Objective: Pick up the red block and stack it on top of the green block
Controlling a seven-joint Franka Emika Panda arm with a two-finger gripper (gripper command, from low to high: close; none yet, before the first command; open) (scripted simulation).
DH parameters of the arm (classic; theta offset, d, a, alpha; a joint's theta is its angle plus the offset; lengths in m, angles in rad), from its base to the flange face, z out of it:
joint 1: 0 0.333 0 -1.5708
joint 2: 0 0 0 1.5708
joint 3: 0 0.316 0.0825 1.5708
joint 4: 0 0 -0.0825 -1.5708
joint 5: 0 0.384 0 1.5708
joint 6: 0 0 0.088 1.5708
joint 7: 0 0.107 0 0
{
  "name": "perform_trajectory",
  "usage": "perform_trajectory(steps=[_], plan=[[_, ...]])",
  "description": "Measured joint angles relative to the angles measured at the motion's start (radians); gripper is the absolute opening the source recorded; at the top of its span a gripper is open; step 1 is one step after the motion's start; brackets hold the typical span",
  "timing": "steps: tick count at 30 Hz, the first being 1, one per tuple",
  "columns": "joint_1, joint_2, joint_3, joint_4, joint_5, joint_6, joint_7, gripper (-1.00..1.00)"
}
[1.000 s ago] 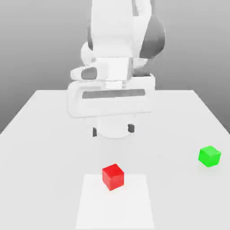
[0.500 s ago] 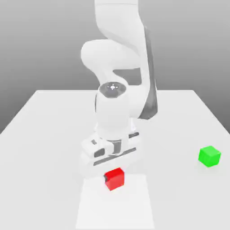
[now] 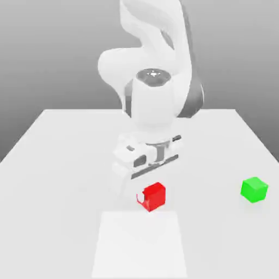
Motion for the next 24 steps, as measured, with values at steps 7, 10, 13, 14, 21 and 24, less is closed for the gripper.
perform_trajectory(steps=[7, 10, 13, 14, 21, 24], plan=[[0.222, 0.008, 0.155, 0.07, 0.028, -0.061, -0.18, -1.0], [0.329, 0.011, 0.211, 0.1, 0.037, -0.088, -0.256, -1.0], [0.434, 0.015, 0.267, 0.13, 0.046, -0.114, -0.331, -1.0], [0.47, 0.016, 0.286, 0.14, 0.049, -0.122, -0.356, -1.0], [0.512, 0.228, 0.236, 0.16, -0.122, 0.06, -0.257, 1.0], [0.512, 0.228, 0.236, 0.16, -0.122, 0.06, -0.257, 1.0]])
